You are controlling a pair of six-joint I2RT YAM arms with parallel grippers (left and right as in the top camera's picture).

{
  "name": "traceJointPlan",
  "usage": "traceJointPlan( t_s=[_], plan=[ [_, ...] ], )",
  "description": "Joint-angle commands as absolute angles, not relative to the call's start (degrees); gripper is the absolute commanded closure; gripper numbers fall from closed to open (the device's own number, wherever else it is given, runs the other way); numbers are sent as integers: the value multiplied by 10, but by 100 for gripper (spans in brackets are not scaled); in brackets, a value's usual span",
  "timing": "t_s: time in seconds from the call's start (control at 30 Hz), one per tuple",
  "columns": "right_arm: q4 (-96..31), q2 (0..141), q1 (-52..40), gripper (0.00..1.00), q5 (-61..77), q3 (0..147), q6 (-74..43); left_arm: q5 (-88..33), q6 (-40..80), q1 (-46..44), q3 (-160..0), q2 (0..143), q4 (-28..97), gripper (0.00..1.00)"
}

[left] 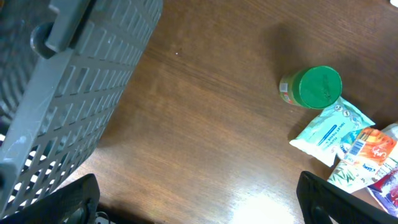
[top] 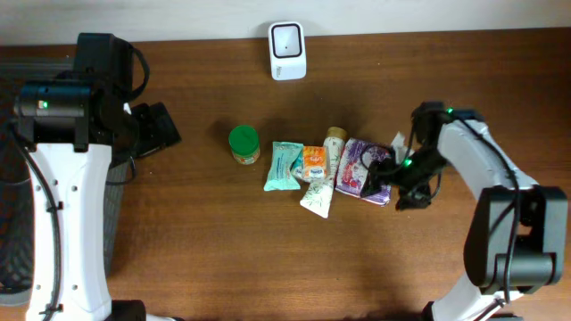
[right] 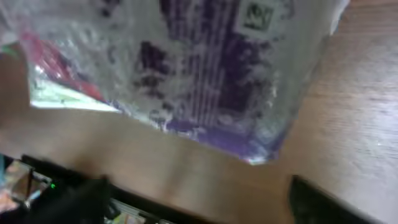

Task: Scan the item barcode

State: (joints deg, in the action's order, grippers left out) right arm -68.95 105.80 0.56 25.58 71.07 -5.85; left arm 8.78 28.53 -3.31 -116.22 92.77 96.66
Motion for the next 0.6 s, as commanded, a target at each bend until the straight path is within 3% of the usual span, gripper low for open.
traceJointPlan(
  t_s=[0.0,0.07,0.13,0.23,0.47,0.53,0.57],
  plan=[
    [-686,1055,-5,67,248,690,-65,88,293,-31,-1168,919,967,1],
    [-681,1055,-5,90,248,690,-65,88,293,-31,-1168,919,967,1],
    [-665,1055,-5,96,243,683,-83,88,293,-31,-1168,919,967,1],
    [-626,1055,-11,96,187,662,-143,88,293,-31,-1168,919,967,1],
    [-486,1055,-2,95,112,703,-144,88,293,-31,-1168,919,967,1],
    [-479,1055,9,86,97,759,-138,88,293,-31,-1168,919,967,1],
    [-481,1055,14,78,86,799,-138,88,293,-31,-1168,919,967,1]
  ],
)
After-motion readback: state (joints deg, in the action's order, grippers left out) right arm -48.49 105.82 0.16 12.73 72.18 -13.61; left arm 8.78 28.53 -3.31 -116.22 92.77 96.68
